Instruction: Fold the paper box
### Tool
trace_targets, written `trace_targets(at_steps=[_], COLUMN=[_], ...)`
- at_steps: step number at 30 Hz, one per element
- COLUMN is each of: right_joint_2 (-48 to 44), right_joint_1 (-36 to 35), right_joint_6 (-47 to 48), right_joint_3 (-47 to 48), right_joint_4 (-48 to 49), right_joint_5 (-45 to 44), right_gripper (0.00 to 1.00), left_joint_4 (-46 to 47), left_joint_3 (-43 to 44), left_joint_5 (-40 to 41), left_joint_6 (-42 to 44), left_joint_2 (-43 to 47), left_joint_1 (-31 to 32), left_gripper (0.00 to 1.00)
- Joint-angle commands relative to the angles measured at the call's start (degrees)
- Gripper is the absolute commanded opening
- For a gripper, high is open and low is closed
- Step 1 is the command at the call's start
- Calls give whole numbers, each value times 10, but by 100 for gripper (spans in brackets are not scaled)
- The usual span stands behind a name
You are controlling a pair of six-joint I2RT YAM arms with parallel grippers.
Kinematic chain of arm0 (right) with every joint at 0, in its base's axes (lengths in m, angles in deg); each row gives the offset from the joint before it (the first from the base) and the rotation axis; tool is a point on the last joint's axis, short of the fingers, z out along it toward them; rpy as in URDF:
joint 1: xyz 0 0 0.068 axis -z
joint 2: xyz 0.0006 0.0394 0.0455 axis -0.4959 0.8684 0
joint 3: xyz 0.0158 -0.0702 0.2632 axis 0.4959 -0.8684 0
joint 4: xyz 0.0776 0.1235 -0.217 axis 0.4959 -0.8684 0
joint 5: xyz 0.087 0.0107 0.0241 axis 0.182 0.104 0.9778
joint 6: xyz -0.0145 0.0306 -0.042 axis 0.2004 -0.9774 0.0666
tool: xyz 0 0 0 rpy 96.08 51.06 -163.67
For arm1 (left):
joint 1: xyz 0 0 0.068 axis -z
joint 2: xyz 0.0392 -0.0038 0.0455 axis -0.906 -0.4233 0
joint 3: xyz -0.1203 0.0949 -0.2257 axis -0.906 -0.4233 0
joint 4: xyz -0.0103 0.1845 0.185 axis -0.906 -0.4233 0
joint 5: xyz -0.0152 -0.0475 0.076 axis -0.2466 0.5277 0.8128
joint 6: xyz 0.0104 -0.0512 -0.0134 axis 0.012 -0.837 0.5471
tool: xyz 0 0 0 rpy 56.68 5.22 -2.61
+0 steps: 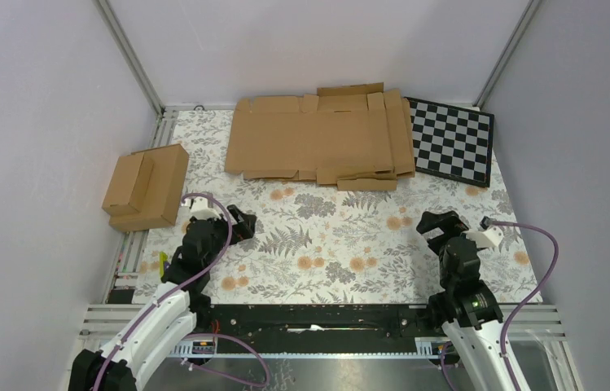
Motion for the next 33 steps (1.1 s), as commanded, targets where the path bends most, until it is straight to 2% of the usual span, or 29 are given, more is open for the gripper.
trace_targets(at_steps=[1, 5, 9, 13, 19, 22, 25, 29, 33], right_joint_2=[8, 5, 10, 42, 149, 178, 170, 131, 126], right_joint_1=[-1, -1, -1, -1, -1, -1, -1, -2, -1], right_joint_6=[-8, 4, 18, 15, -12, -29, -32, -32, -25], right_joint_3=[12, 10, 12, 21, 46, 45, 21, -22, -39], right_joint_4=[11, 21, 52, 74, 88, 98, 124, 141, 149], right_joint_5=[-33, -19, 36, 84, 151, 162, 169, 156, 130], right_gripper=[99, 99, 99, 99, 99, 99, 99, 99, 99], left_joint_4=[21, 15, 4, 0, 44, 65, 68, 60, 34], left_joint_3=[5, 4, 9, 38, 82, 127, 186, 267, 356], left_joint_5=[4, 12, 53, 28, 70, 52, 12, 46, 62], left_joint_6=[6, 3, -9, -5, -99, -142, -166, -147, -128], left_joint_2=[16, 26, 14, -38, -139, -202, -277, -351, -436], left_joint_1=[1, 1, 1, 1, -3, -40, -94, -112, -121], left_gripper=[99, 99, 99, 99, 99, 96, 94, 91, 81])
